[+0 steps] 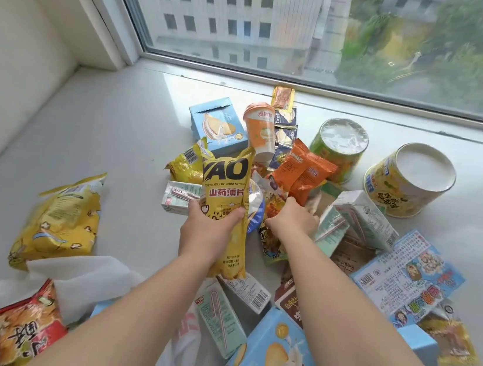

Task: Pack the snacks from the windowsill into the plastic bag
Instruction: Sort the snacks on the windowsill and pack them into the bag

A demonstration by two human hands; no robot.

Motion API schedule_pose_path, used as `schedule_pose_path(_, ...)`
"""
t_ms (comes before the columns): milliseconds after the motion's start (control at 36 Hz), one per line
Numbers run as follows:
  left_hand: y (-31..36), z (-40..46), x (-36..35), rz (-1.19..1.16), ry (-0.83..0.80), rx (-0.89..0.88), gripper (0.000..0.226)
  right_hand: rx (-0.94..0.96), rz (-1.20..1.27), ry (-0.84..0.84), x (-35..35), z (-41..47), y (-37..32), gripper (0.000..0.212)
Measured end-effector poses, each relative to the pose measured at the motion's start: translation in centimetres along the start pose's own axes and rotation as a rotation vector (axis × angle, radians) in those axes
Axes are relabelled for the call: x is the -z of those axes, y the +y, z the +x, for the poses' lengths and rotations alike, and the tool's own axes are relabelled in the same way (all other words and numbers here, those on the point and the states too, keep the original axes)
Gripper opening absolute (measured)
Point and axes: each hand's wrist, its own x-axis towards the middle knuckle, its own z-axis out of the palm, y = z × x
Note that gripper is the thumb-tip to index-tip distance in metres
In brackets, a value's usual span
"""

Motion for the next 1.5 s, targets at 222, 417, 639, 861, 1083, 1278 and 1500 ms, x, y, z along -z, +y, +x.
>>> schedule_pose_path(222,0.3,-0.7,0.3,-0.008,-0.026,0.013,0.071,-0.014,0.203,0.096,0.4,-4.4,1.6,0.028)
schedule_pose_path(417,-2.3,-5.4,1.7,-0.117,-0.022,-0.035,0.043,-0.126,0.558,0.078,1.8,-11.7,4.6,0.038)
schedule_pose_path(639,-8.2,-12.9,5.1,-0.281,0.018,-0.076,0.046,-0.007,0.783,0.080,1.5,-21.8,8.6,0.010)
schedule_pose_path(861,-14.5,-19.0,10.3,-0.349,0.135,-0.079,0.041,0.096,0.880,-0.128,-2.6,-29.4,8.2,0.019)
schedule_pose_path(1083,-21.1,-20.4,17.8,-0.209,0.379,-0.006,0.069,0.279,0.664,-0.190,-7.2,-34.4,3.6,0.014)
schedule_pose_path(1278,-25.1,-15.9,22.5,-0.246,0.306,0.240,0.085,0.321,0.425,-0.086,-11.4,-36.7,-1.5,0.028)
schedule_pose_path(1500,-25.4,-10.2,22.2,-0.312,0.158,0.260,0.094,0.372,0.201,0.099,-14.2,-35.1,-6.9,0.031)
